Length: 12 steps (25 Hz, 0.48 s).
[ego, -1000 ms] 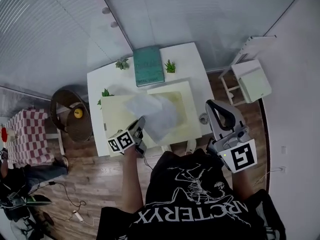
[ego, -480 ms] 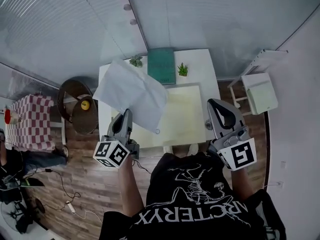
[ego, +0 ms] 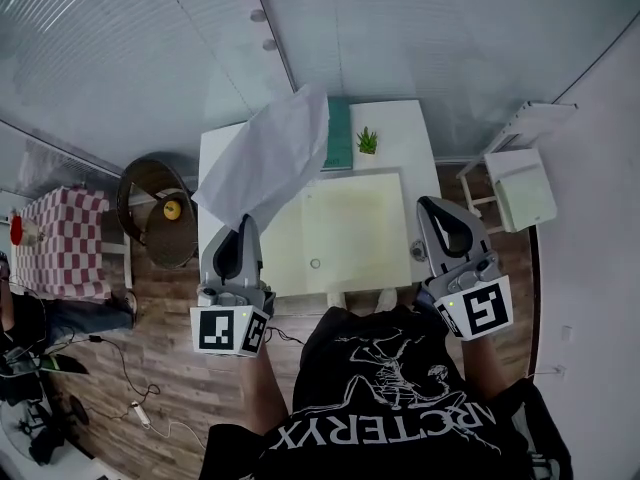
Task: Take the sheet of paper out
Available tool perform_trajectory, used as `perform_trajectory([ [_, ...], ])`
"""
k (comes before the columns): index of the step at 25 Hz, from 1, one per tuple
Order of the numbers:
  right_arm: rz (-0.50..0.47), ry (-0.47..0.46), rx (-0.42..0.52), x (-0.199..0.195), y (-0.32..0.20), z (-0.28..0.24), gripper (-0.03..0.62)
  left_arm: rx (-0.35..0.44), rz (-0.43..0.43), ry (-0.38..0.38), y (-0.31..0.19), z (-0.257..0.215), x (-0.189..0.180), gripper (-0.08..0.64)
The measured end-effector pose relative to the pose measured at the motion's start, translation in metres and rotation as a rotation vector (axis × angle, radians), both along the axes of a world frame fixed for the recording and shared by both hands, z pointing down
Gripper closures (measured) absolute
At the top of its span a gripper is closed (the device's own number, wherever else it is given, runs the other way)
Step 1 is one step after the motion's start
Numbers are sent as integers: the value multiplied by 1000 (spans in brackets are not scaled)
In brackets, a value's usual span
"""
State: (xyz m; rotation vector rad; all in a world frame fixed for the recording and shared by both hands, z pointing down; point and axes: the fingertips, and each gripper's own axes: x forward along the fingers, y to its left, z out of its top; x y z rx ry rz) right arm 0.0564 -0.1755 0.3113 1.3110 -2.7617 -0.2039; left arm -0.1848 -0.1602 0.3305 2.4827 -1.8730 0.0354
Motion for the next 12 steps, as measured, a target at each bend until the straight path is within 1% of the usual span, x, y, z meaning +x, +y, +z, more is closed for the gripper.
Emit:
perform_trajectory([
  [4, -1, 1, 8, 0, 3, -1, 580, 19, -2, -18, 7, -3, 7, 549],
  [12, -7, 17, 11, 0, 3, 2, 581, 27, 2, -50, 8, -2, 14, 549],
])
